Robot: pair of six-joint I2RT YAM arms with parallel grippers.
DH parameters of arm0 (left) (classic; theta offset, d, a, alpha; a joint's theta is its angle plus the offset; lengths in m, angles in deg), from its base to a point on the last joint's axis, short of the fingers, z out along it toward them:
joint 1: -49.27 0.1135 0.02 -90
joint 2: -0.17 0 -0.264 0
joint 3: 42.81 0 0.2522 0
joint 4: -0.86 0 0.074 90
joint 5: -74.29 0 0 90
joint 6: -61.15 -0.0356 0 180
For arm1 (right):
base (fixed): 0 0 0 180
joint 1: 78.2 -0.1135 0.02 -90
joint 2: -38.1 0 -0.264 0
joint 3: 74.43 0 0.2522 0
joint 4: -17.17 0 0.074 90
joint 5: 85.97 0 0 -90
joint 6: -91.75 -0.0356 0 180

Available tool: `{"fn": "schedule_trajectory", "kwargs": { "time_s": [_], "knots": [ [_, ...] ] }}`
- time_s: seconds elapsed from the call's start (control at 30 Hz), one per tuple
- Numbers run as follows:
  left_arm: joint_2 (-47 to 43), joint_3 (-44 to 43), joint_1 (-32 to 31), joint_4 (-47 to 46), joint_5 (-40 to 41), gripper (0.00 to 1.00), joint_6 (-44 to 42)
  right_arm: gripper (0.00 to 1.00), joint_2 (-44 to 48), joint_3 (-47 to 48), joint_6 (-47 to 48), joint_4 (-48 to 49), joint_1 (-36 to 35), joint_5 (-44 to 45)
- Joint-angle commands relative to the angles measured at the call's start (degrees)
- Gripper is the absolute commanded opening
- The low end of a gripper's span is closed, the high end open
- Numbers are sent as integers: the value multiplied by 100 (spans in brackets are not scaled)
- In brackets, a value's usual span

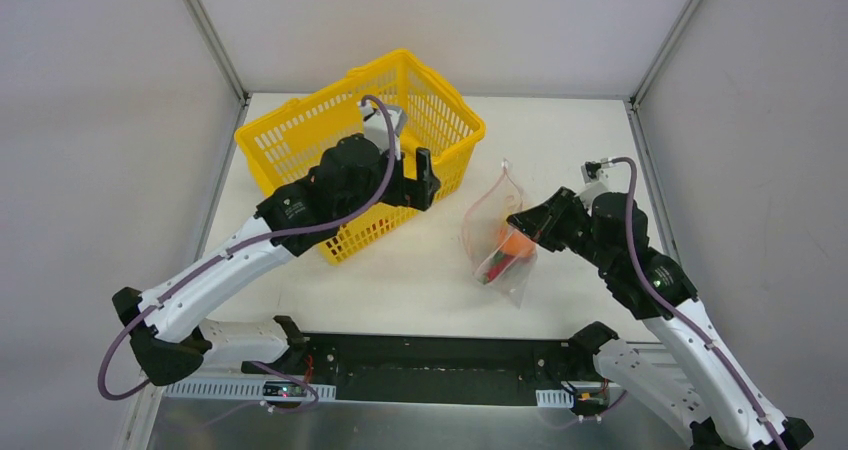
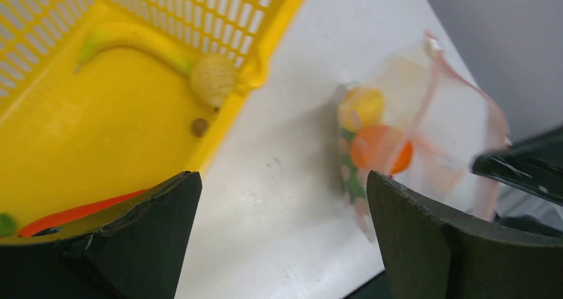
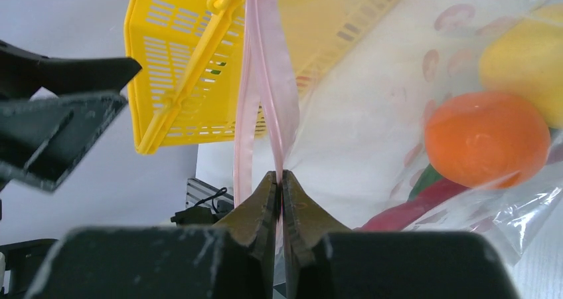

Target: Place the food in the zip-top bag and seal the zipper

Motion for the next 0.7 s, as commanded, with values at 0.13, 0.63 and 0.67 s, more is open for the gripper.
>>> {"fn": "schedule_trajectory", "kwargs": {
  "time_s": [0.13, 0.63, 0.67],
  "knots": [
    [-15, -665, 1737, 876, -196, 99, -582, 8, 294, -200, -106, 320, -9, 79],
    [2594, -1650, 3171, 587, -535, 99, 1576, 9, 354, -204, 134, 210, -7, 153],
    [2828, -1790, 3171, 611, -523, 99, 1706, 9, 348, -206, 148, 206, -10, 154]
  ]
}}
